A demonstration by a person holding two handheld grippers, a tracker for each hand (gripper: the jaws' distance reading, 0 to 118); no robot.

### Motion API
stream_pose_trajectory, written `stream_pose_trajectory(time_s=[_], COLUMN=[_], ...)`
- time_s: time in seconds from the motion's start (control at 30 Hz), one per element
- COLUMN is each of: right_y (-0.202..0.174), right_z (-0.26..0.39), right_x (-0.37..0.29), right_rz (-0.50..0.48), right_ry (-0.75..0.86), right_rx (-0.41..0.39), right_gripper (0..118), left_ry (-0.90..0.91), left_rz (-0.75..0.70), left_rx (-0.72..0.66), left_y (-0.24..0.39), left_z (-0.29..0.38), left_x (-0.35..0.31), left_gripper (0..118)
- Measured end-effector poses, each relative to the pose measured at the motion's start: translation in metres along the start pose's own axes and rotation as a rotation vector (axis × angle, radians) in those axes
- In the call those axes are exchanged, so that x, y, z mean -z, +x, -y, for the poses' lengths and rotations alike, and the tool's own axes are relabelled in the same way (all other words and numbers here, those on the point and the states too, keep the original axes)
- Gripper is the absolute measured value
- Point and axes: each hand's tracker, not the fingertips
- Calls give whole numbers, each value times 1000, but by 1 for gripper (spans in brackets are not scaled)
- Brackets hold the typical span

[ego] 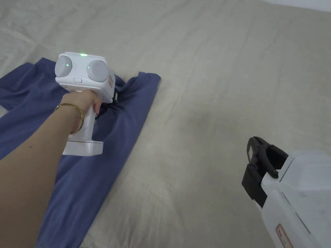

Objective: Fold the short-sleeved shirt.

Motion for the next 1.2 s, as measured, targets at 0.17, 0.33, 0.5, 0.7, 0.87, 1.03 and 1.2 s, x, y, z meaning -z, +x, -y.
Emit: stream_pose_trajectory(time_s=[0.17, 0.33, 0.5, 0.7, 0.87, 1.03, 1.2], right_y=[2, 2, 3, -5, -6, 6, 29], right_z=[-3, -11, -13, -15, -16, -21, -22], right_x=[-28, -70, -116, -168, -200, -222, -243], right_rz=[6, 35, 45, 36, 49, 92, 160], right_ry=[17, 76, 135, 225, 284, 333, 368], right_rx=[6, -7, 11, 11, 11, 39, 73], right_gripper=[0, 0, 0, 0, 0, 0, 0], left_ry=[141, 273, 427, 644, 823, 966, 1052], left_rz=[-39, -25, -41, 29, 56, 152, 173], left_rx=[-34, -108, -159, -195, -106, -75, 7], left_y=[-1, -9, -31, -49, -31, -5, -10], left_z=[14, 15, 21, 23, 23, 6, 10], left_x=[-41, -112, -198, -326, -433, -512, -497], left_gripper=[0, 0, 0, 0, 0, 0, 0])
